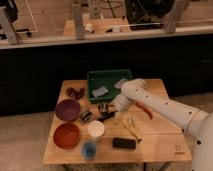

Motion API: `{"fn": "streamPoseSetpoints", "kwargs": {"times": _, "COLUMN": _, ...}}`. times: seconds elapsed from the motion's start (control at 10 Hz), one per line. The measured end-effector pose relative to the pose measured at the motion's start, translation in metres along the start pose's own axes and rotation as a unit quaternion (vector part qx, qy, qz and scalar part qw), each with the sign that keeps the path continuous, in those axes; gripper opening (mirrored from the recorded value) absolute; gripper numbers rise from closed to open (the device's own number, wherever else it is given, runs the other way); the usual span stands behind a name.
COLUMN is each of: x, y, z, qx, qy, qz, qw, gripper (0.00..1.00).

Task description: Place brush in tray

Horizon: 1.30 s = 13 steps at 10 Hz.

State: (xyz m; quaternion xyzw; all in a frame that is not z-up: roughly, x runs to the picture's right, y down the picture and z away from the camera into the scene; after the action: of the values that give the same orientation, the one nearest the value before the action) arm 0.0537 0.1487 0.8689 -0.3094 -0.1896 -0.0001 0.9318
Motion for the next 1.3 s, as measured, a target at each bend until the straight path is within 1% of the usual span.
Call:
{"fn": "streamPoseSetpoints", "kwargs": {"times": 0.4, "x": 0.002, "y": -0.004, "z": 0.009, "qx": -0.005, "qy": 0.0, "qz": 0.011, "qw": 0.9999, "gripper": 0.8}}
{"fn": "streamPoseSetpoints", "kwargs": {"times": 0.7, "x": 0.004, "y": -0.004, "z": 0.011, "qx": -0.006, "qy": 0.0, "qz": 0.016, "qw": 0.9999, "gripper": 0.8}}
{"fn": "streamPoseSetpoints", "kwargs": {"times": 0.8, "x": 0.003, "y": -0.004, "z": 0.012, "qx": -0.007, "qy": -0.001, "qz": 0.016, "qw": 0.9998, "gripper": 0.77}}
{"fn": "streamPoseSetpoints", "kwargs": {"times": 0.9, "x": 0.003, "y": -0.004, "z": 0.013, "qx": -0.008, "qy": -0.001, "qz": 0.016, "qw": 0.9998, "gripper": 0.71}}
{"fn": "streamPoseSetpoints", "kwargs": {"times": 1.0, "x": 0.003, "y": -0.004, "z": 0.014, "qx": -0.01, "qy": 0.0, "qz": 0.016, "qw": 0.9998, "gripper": 0.61}}
{"fn": "streamPoseSetpoints", "kwargs": {"times": 1.3, "x": 0.003, "y": -0.003, "z": 0.016, "qx": -0.014, "qy": 0.001, "qz": 0.016, "qw": 0.9998, "gripper": 0.39}}
